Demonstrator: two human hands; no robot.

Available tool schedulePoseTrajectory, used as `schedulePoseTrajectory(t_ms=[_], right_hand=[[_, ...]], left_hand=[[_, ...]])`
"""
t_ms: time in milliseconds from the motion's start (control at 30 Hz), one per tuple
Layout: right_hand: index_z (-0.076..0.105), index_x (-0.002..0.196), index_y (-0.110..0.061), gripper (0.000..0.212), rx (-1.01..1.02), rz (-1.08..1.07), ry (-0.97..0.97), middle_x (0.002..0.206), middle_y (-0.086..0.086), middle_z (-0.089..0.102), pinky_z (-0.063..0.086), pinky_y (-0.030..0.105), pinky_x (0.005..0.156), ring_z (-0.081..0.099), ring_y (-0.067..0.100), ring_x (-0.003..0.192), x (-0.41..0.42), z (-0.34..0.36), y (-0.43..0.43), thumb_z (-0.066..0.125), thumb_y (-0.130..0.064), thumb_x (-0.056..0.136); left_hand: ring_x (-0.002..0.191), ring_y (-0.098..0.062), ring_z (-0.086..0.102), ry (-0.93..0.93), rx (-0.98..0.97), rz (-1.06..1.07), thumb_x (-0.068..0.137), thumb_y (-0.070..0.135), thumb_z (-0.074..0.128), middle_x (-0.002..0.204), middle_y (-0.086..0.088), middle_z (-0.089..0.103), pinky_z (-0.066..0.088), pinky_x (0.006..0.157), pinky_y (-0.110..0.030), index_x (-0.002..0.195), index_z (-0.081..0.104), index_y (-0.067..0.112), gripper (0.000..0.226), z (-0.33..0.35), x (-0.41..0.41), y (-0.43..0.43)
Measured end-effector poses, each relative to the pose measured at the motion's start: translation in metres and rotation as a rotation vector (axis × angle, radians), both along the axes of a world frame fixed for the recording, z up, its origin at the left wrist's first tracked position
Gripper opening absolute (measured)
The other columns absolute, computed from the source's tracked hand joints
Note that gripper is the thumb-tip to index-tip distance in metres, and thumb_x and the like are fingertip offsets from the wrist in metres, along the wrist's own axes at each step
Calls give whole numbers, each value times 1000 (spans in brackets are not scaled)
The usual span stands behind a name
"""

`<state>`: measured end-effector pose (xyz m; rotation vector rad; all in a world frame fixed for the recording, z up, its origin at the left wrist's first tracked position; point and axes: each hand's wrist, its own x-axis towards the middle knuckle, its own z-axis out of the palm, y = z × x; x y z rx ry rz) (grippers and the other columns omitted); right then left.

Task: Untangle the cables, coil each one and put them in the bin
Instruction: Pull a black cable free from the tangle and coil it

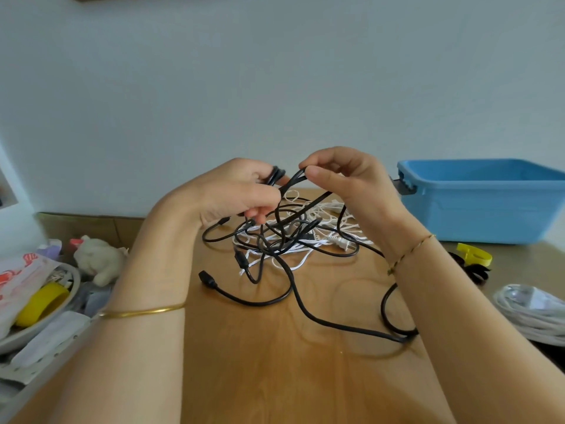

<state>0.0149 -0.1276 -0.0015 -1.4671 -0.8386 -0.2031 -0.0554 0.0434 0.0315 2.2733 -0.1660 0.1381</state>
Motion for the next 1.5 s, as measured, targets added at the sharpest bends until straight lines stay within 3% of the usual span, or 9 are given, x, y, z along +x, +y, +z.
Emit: schedulePoseTrajectory(t_ms=[433,500,567,767,900,1133,1300,1433,1500], right_hand=[[62,90,-11,17,207,212,198,68,-4,53,44,35,88,52,12,70,5,2,0,56,-8,74],[61,76,-13,3,161,154,194,63,-6,52,45,40,95,51,12,69,2,4,0,61,-16,75],[47,61,-15,30,251,111,253,58,-4,43,47,45,98,51,11,62,3,3,0,63,-27,83],[37,37,-17,56,659,152,529,52,2,29,52,41,86,52,16,48,1,10,-3,54,-18,91],[27,52,-17,42,830,269,643,55,1,16,50,34,67,22,17,48,-2,11,-8,40,-18,91],[64,62,-10,44,-147,-364,160,34,-6,37,49,28,62,35,17,43,-11,19,-14,54,-41,91],[41,49,-6,33,-515,-635,-138,46,0,31,23,24,54,28,16,49,-7,17,-15,56,-17,76],[46,66,-17,16,-790,-803,-357,76,-2,48,34,35,100,45,17,70,-1,11,-11,57,-15,77],[51,89,-17,19,-815,-813,-405,99,1,55,33,32,98,49,21,90,2,4,-9,54,-2,78]], left_hand=[[37,-4,38,56,-439,215,96,12,47,40,10,41,39,42,-18,98,65,-1,22,-12,18,0],[37,-4,42,12,-428,259,96,12,49,39,12,46,41,45,-21,98,65,0,21,-13,20,0],[39,-4,44,-33,-414,292,95,12,49,41,12,45,42,49,-22,97,66,1,20,-13,21,-1],[49,-7,44,-163,-433,361,95,10,46,58,3,44,44,44,-16,90,64,6,19,-12,23,-2],[37,-1,43,-267,-478,411,95,9,47,59,3,45,45,45,-16,83,62,6,20,-11,24,1],[53,-10,39,-420,-556,514,95,8,43,63,-1,41,44,45,-15,84,59,5,20,-9,23,1],[52,-8,42,-510,-615,518,94,7,42,60,2,42,44,46,-16,75,60,11,26,-5,24,0],[52,-7,41,-594,-602,493,93,6,41,61,2,42,44,47,-16,80,60,11,24,-1,23,-5],[53,-7,42,-626,-598,480,93,6,41,62,3,41,44,48,-16,82,60,11,23,1,22,-5]])
